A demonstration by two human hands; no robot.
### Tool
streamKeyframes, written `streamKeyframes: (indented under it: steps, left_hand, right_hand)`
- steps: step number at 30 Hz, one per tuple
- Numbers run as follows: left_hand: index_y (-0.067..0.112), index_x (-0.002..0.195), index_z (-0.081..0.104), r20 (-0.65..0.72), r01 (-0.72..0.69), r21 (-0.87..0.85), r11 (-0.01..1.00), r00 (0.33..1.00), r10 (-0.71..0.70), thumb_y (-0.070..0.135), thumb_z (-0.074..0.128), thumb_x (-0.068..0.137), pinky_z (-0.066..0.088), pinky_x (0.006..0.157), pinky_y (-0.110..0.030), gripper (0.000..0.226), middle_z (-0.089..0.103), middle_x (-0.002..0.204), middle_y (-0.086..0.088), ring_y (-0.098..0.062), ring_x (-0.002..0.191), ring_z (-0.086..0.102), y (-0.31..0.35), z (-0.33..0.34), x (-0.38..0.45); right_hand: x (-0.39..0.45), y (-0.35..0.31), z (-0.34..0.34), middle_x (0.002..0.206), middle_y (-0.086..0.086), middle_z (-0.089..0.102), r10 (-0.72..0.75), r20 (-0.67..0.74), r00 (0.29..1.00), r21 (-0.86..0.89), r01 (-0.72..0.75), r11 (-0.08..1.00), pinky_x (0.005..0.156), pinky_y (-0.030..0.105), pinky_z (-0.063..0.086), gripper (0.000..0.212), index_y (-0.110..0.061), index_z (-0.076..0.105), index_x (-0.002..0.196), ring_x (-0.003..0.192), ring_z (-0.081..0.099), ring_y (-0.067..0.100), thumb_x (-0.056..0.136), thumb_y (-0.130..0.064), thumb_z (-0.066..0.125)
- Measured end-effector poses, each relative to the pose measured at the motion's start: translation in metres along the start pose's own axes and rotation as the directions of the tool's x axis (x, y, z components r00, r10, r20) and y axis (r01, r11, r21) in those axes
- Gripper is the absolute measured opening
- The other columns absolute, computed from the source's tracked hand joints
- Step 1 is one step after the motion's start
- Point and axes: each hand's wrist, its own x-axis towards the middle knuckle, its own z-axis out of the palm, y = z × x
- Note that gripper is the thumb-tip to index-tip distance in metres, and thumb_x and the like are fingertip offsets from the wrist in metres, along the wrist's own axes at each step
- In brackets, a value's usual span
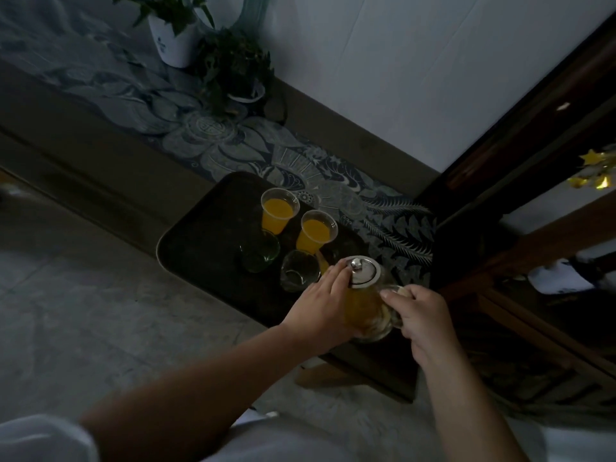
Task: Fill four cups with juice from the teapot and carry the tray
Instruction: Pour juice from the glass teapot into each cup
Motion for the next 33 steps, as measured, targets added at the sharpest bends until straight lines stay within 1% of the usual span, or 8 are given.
streamKeyframes:
  steps: [8,12,16,21,26,28,30,33]
  left_hand:
    - [0.012,0.154,0.004,0.064,-0.015,-0.048,0.999,0.998,0.018,0.045,0.081,0.072,0.019,0.119,-0.038,0.117,0.001,0.163,-0.002,-0.021,0.149,0.008,-0.003,-0.005,-0.012]
    - [0.013,0.154,0.005,0.088,-0.006,-0.078,0.997,0.996,0.013,0.044,0.080,0.074,0.018,0.118,-0.035,0.114,0.001,0.163,0.000,-0.018,0.148,0.010,-0.001,-0.010,-0.017]
    - [0.014,0.155,0.004,0.111,0.014,-0.096,0.995,0.994,-0.003,0.040,0.079,0.077,0.018,0.116,-0.031,0.110,0.000,0.164,0.000,-0.020,0.148,0.012,-0.003,-0.013,-0.022]
    - [0.014,0.155,0.003,0.111,0.036,-0.144,0.989,0.994,-0.020,0.039,0.078,0.078,0.016,0.115,-0.029,0.110,-0.003,0.163,0.002,-0.018,0.148,0.009,-0.004,-0.012,-0.026]
    - [0.017,0.155,0.002,0.125,0.085,-0.203,0.975,0.990,-0.061,0.039,0.080,0.076,0.019,0.114,-0.029,0.113,-0.003,0.163,0.003,-0.020,0.148,0.014,-0.007,-0.012,-0.024]
    - [0.017,0.155,0.002,0.127,0.100,-0.212,0.972,0.989,-0.074,0.040,0.081,0.074,0.021,0.115,-0.031,0.115,-0.002,0.163,0.003,-0.021,0.147,0.016,-0.009,-0.010,-0.023]
    - [0.017,0.155,0.002,0.125,0.106,-0.219,0.970,0.989,-0.080,0.040,0.082,0.073,0.020,0.115,-0.031,0.116,-0.001,0.163,0.003,-0.021,0.147,0.017,-0.011,-0.009,-0.022]
    - [0.017,0.155,0.003,0.118,0.114,-0.234,0.966,0.989,-0.088,0.039,0.082,0.074,0.019,0.114,-0.029,0.115,0.000,0.163,0.003,-0.020,0.147,0.015,-0.012,-0.008,-0.021]
  right_hand:
    - [-0.014,0.001,0.004,0.038,-0.010,0.051,0.022,-0.003,1.000,-0.055,-0.022,0.998,0.034,0.015,0.034,0.030,-0.012,0.054,0.063,0.032,0.045,-0.003,0.089,-0.013,0.069]
    - [-0.016,0.003,0.004,0.046,-0.006,0.051,0.010,0.000,1.000,-0.097,-0.010,0.995,0.037,0.020,0.035,0.029,-0.011,0.055,0.063,0.040,0.047,0.006,0.088,-0.015,0.070]
    - [-0.016,0.004,0.006,0.052,0.000,0.054,0.007,0.016,1.000,-0.123,-0.005,0.992,0.047,0.026,0.039,0.031,-0.013,0.054,0.061,0.051,0.051,0.016,0.086,-0.016,0.071]
    - [-0.013,0.003,0.008,0.079,0.026,0.069,-0.003,0.030,1.000,-0.207,0.009,0.978,0.060,0.042,0.055,0.029,0.002,0.064,0.077,0.073,0.069,0.037,0.083,-0.024,0.074]
    - [-0.009,-0.002,0.010,0.080,0.024,0.071,-0.033,0.051,0.998,-0.252,0.045,0.967,0.067,0.051,0.059,0.030,0.001,0.064,0.077,0.076,0.071,0.036,0.082,-0.026,0.074]
    - [-0.008,-0.004,0.011,0.074,0.020,0.070,-0.035,0.061,0.998,-0.258,0.049,0.965,0.063,0.048,0.057,0.029,-0.002,0.062,0.071,0.072,0.069,0.034,0.083,-0.025,0.074]
    - [-0.008,-0.006,0.011,0.066,0.012,0.065,-0.038,0.075,0.996,-0.254,0.056,0.965,0.057,0.038,0.051,0.028,-0.007,0.060,0.066,0.066,0.065,0.027,0.085,-0.023,0.073]
    - [-0.007,-0.008,0.011,0.064,0.008,0.064,-0.040,0.095,0.995,-0.254,0.063,0.965,0.054,0.032,0.047,0.027,-0.002,0.061,0.071,0.065,0.063,0.023,0.087,-0.022,0.072]
